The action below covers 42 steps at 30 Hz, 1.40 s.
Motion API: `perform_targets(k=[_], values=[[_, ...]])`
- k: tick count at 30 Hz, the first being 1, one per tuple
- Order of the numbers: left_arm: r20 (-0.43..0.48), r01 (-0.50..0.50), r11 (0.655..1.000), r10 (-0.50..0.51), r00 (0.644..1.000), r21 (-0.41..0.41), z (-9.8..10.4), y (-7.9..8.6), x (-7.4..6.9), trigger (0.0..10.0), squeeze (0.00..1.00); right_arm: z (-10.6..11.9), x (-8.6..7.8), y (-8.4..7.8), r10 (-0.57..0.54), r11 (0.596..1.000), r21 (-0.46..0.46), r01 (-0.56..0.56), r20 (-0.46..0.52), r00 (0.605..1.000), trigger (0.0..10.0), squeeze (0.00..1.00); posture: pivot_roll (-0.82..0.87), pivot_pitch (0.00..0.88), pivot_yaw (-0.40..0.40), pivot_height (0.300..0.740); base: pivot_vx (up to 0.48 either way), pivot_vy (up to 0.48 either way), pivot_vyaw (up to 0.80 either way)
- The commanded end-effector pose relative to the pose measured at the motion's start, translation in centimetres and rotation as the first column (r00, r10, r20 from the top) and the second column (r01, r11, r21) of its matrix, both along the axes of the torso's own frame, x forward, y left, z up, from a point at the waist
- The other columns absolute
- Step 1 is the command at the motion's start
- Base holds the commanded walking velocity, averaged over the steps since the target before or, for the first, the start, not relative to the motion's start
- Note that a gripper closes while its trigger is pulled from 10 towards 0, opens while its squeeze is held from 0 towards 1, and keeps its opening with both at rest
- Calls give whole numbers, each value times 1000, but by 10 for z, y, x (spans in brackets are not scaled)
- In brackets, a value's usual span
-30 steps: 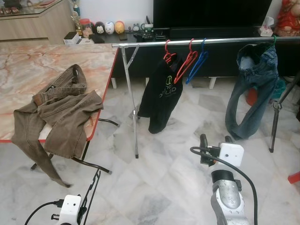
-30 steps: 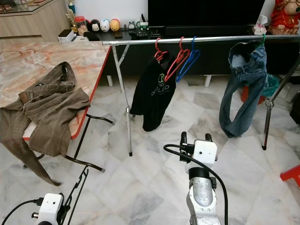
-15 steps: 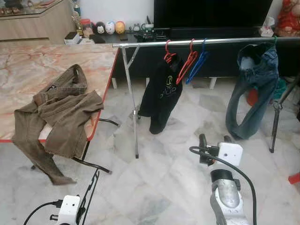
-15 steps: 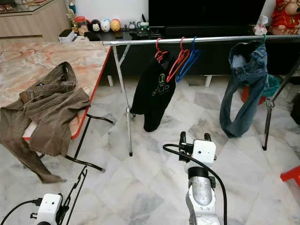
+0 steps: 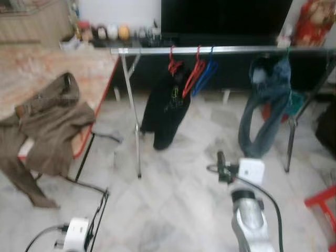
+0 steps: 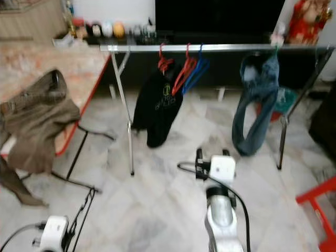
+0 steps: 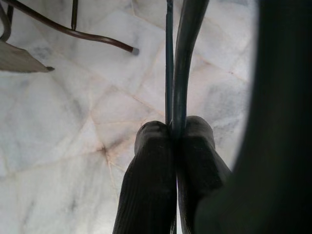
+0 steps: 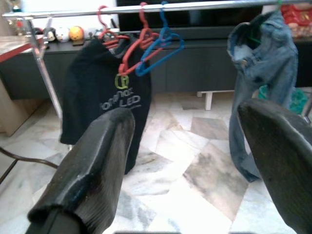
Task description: Hang hanger
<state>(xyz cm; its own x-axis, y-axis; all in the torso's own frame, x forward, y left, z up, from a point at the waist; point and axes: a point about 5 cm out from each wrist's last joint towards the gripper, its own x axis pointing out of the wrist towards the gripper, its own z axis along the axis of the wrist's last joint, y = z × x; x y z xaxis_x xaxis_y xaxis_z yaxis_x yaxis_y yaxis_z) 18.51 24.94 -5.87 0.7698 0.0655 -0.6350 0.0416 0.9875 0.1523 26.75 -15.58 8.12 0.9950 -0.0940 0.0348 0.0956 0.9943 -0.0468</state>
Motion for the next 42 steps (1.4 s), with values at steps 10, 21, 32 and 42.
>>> perform_targets(k=[10,21,32,42], values=[[118,87,996,-86,989,1,20,-1,28,10000,0,-5,0,-5,11,1000,-11,-11,-31,999,10000,0,88,18,32,740,0,0,0],[316,284,957,-286,905,55,59,-15,70,10000,0,-4,10,-21,95,991,-88,-101,-69,993,10000,0,83,20,39,740,0,0,0],[461,495,857,-500,733,142,102,-34,87,10000,0,10,8,-39,473,819,-255,-514,-206,857,10000,0,83,21,42,740,0,0,0],[479,690,692,-689,544,212,134,-71,95,10000,0,32,-18,-15,810,467,-230,-854,-274,518,10000,0,78,20,48,740,0,0,0]])
